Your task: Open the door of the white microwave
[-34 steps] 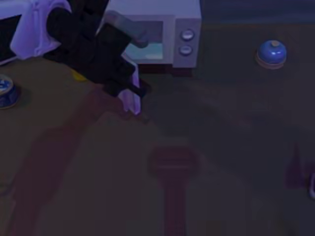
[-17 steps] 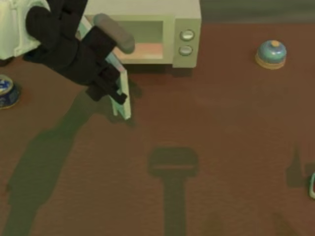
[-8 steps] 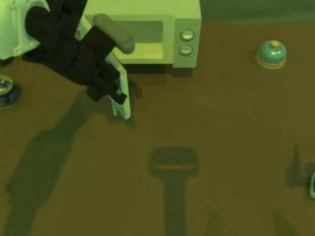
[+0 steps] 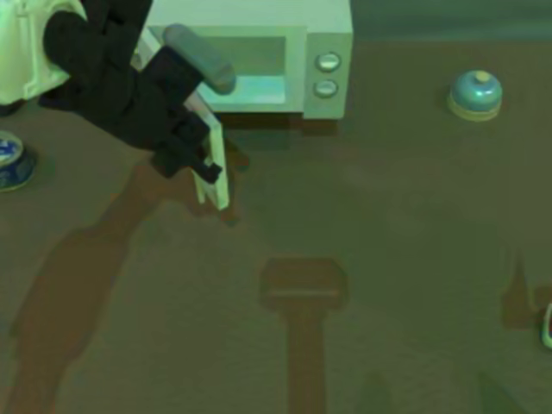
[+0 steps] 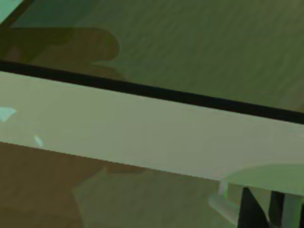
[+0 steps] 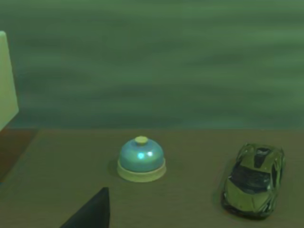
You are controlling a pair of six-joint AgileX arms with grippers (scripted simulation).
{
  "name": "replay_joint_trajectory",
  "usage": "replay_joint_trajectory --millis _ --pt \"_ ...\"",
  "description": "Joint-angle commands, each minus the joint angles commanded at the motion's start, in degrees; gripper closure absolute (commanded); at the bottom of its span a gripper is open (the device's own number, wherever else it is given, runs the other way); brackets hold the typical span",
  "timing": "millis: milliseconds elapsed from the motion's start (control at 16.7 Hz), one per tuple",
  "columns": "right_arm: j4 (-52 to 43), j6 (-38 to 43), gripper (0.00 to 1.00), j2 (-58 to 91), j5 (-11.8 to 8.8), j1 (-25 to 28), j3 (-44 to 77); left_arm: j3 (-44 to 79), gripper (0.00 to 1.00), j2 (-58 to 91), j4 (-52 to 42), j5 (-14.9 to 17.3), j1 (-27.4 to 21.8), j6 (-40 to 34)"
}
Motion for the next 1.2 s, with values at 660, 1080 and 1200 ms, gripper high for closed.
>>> replay_joint_trajectory --millis 660,1080,1200 --pt "0.0 0.0 0.0 0.0 0.0 0.0 0.0 -0.4 1.0 -1.02 -3.66 5.1 4.79 11.74" --pt "0.0 0.0 0.0 0.0 0.0 0.0 0.0 -0.4 1.0 -1.02 -3.66 5.1 4.79 11.74" --pt "0.0 0.0 0.0 0.0 0.0 0.0 0.0 -0.4 1.0 -1.02 -3.66 5.1 4.79 11.74"
